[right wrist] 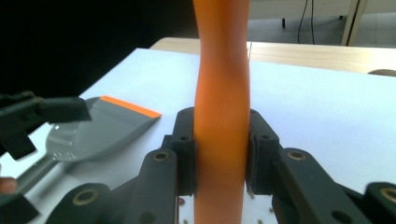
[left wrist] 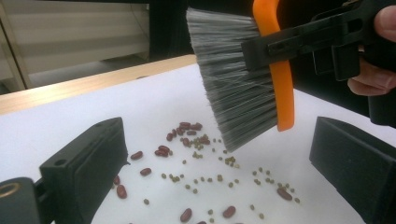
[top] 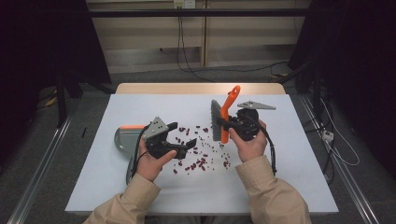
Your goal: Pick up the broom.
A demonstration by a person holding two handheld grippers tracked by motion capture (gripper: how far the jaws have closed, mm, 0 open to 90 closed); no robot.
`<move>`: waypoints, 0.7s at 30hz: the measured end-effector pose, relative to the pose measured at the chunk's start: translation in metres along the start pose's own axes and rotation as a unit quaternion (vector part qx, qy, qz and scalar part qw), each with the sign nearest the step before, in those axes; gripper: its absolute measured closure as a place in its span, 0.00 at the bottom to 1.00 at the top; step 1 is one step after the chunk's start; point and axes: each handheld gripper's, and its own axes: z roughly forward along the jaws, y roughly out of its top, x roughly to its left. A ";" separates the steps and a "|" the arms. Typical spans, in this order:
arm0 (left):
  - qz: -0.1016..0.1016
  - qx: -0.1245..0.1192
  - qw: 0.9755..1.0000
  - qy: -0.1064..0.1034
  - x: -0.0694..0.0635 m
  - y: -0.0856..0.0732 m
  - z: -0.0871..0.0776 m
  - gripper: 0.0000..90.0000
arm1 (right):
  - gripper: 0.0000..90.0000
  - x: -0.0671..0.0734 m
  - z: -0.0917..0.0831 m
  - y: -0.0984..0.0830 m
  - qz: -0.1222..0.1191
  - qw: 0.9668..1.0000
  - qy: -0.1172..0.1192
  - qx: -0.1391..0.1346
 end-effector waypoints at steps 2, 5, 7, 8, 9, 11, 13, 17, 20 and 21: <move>0.004 0.001 1.000 0.002 0.003 0.000 -0.005 0.04 | 0.78 -0.002 -0.002 0.000 -0.006 1.000 -0.005 0.007; 0.009 0.000 1.000 -0.005 0.011 0.001 -0.013 0.04 | 0.78 -0.005 -0.005 0.003 -0.018 1.000 -0.010 0.011; 0.007 -0.006 1.000 0.000 0.014 0.001 -0.016 0.03 | 0.78 -0.007 -0.008 0.005 -0.024 0.999 -0.015 0.013; -0.002 -0.009 1.000 0.000 0.020 0.001 -0.023 0.03 | 0.78 -0.012 -0.014 0.008 -0.024 1.000 -0.018 0.005; -0.008 -0.007 1.000 0.007 0.022 0.001 -0.025 0.03 | 0.78 -0.014 -0.017 0.008 -0.020 1.000 -0.013 -0.001; 0.001 -0.006 1.000 0.011 0.025 -0.001 -0.030 0.03 | 0.78 -0.019 -0.020 0.007 -0.022 1.000 -0.018 0.000; 0.004 -0.003 1.000 0.008 0.026 -0.003 -0.034 0.03 | 0.78 -0.024 -0.021 0.004 -0.020 1.000 -0.018 0.004; 0.004 0.000 1.000 0.008 0.030 -0.008 -0.040 0.04 | 0.78 -0.031 -0.022 -0.002 -0.016 1.000 -0.022 0.011; 0.002 -0.006 1.000 0.011 0.035 -0.011 -0.051 0.03 | 0.78 -0.032 -0.022 -0.006 -0.023 0.999 -0.025 0.022; 0.004 -0.006 1.000 0.013 0.037 -0.011 -0.053 0.03 | 0.78 -0.032 -0.022 -0.007 -0.025 0.999 -0.026 0.026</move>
